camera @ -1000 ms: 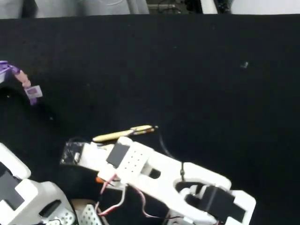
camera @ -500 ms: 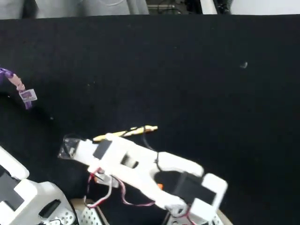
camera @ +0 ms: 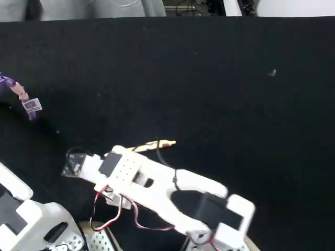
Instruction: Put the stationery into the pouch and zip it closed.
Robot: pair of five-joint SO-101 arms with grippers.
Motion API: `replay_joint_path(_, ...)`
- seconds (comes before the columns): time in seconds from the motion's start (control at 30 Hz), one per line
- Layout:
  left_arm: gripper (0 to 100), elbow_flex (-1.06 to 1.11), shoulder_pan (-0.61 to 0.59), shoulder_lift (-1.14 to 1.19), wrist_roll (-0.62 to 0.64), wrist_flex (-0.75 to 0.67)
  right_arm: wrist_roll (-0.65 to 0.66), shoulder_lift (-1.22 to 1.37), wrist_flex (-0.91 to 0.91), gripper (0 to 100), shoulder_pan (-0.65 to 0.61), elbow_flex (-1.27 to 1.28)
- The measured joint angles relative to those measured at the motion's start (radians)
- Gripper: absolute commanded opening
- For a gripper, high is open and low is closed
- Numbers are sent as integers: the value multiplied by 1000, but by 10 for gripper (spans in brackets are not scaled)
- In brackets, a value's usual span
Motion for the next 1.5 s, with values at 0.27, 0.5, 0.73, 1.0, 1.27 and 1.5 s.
replay_joint_path(0.27,29,0,0,0,0,0,0,-126,-107,208,-118,161)
replay_joint_path(0.5,29,0,0,0,0,0,0,69,-135,205,-115,106)
replay_joint_path(0.73,29,0,0,0,0,0,-2,232,-44,75,-98,-55)
replay_joint_path(1.0,29,0,0,0,0,0,-3,256,-38,25,-12,-92)
replay_joint_path(1.27,29,0,25,0,0,21,-2,241,72,25,-15,-146)
replay_joint_path(1.5,29,0,137,0,-3,97,-2,2,81,25,75,-133)
